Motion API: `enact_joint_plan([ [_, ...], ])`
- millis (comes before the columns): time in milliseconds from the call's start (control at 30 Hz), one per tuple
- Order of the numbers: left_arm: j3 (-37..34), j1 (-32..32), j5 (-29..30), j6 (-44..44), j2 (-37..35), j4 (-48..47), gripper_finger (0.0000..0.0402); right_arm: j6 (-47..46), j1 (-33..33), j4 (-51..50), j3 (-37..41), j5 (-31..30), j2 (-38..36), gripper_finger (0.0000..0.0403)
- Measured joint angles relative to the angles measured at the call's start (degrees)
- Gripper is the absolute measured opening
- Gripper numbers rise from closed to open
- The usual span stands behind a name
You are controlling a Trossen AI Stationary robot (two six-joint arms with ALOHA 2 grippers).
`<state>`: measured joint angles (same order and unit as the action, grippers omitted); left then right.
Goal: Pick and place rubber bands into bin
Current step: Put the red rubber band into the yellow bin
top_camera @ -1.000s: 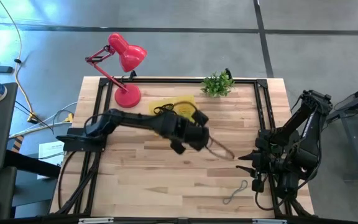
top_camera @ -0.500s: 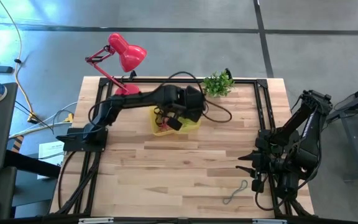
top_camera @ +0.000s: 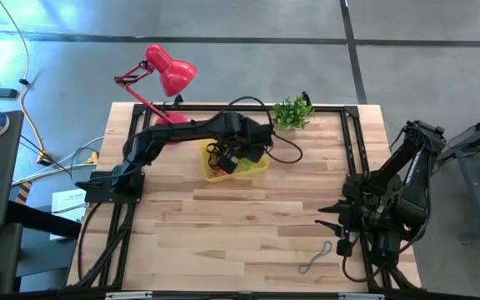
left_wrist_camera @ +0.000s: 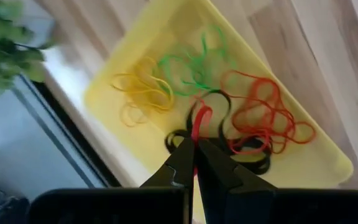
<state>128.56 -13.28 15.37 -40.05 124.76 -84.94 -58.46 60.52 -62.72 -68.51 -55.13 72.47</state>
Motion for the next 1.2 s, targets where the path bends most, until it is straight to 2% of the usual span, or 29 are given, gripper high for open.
enact_joint_plan([
  [467, -12.1, 0.2, -5.4, 1.5, -0.1, 3.2, 0.0000, 0.0, -1.7, 0.7, 0.0, 0.6, 0.0, 0.0125],
  [933, -19.5, 0.2, -9.0, 2.9, -0.1, 7.4, 0.0001, 0.0, -1.7, 1.8, 0.0, 0.6, 0.0, 0.0125],
  [1067, -19.9, 0.1, -8.9, 4.3, -0.1, 7.4, 0.0012, 0.0, -1.8, 1.8, 0.0, 0.5, 0.0, 0.0125],
  [1200, -19.9, 0.2, -9.1, 4.5, -0.1, 7.4, 0.0043, 0.3, -1.8, 1.8, 0.0, 0.5, 0.0, 0.0125],
])
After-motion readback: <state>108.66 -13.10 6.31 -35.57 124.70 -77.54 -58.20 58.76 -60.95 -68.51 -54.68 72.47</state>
